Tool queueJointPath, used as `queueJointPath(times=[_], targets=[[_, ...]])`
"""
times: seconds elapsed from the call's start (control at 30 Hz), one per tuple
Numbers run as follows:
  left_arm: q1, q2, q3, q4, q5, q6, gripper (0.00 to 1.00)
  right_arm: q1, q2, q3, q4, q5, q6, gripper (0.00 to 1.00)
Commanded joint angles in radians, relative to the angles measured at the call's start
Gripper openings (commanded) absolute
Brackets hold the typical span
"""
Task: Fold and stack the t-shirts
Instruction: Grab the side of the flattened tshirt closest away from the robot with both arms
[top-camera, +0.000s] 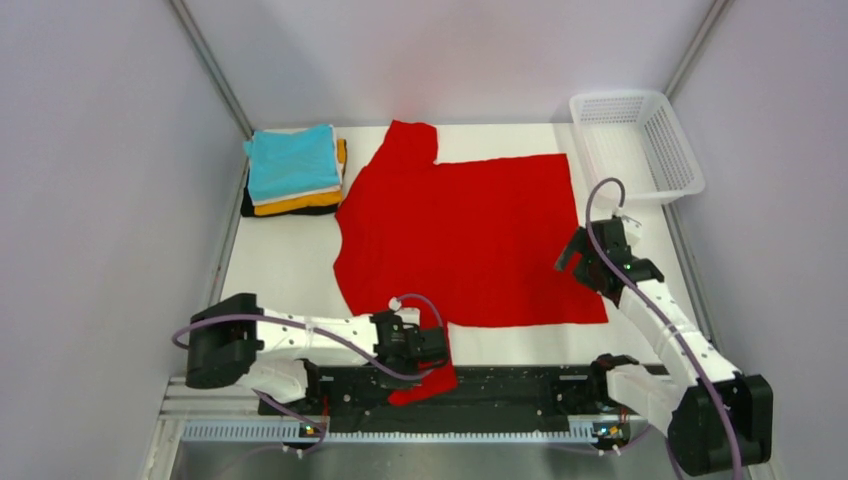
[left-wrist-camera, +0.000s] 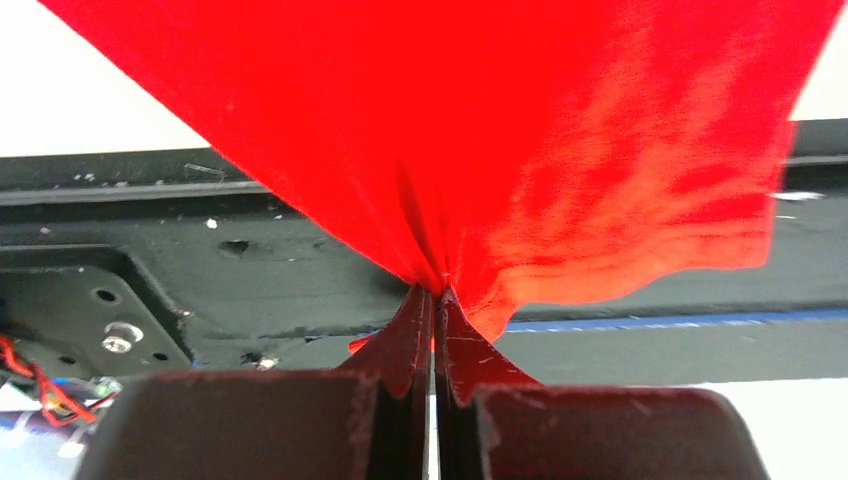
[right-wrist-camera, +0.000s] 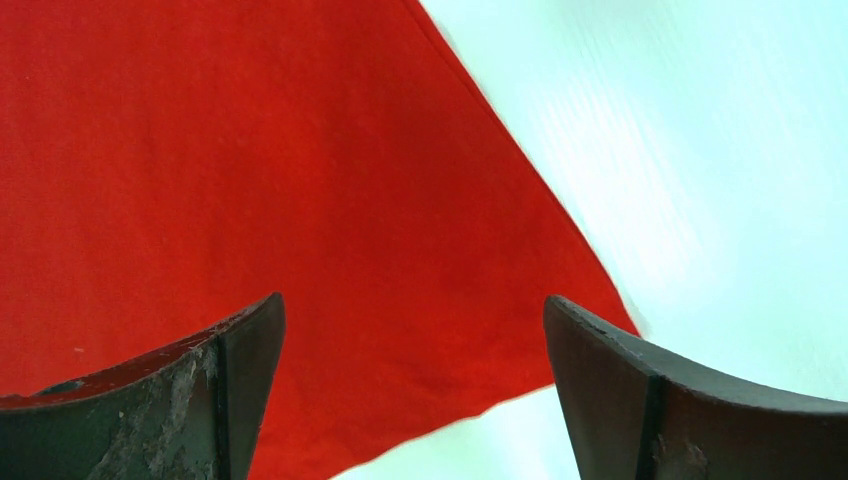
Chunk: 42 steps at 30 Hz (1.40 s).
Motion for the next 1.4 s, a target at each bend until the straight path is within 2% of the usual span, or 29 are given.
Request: queueJointPath(times=[0.0,0.1,0.27,0.53,0.7,0.8,0.9,1.03,1.13,1.37], targets=[[0.064,-0.158,-0.025,0.079,0.011,0.046,0.0,-0.013,-0.149,-0.081,-0.105,0.006,0.158,0.99],[0.118,-0.278,-0.055,0.124,0.016,0.104,0.0,-0.013,-0.217,-0.149,-0.13,0.008,0.24,0.97],[0.175,-0.387,-0.07,0.161,0.053,0.171,0.0,-0.014,-0.269,-0.205,-0.167,-0.002,0.315,0.92],[0.244,-0.429,-0.078,0.225,0.166,0.212,0.0,-0.014,-0.26,-0.262,-0.115,-0.03,0.31,0.72],[0.288,-0.456,-0.098,0.261,0.22,0.212,0.0,-0.014,-0.267,-0.309,-0.099,-0.029,0.337,0.7],[0.317,-0.466,-0.112,0.257,0.23,0.206,0.0,-0.014,-0.268,-0.334,-0.07,-0.019,0.34,0.66],[0.352,-0.478,-0.119,0.263,0.244,0.205,0.0,-0.013,-0.253,-0.349,-0.041,-0.019,0.332,0.49],[0.398,-0.488,-0.119,0.3,0.223,0.229,0.0,-0.015,-0.248,-0.334,-0.02,-0.02,0.302,0.19],[0.45,-0.449,-0.079,0.297,0.216,0.276,0.0,-0.014,-0.245,-0.311,-0.005,-0.015,0.268,0.01],[0.531,-0.348,0.018,0.283,0.202,0.347,0.0,-0.013,-0.181,-0.223,0.025,-0.04,0.167,0.0]])
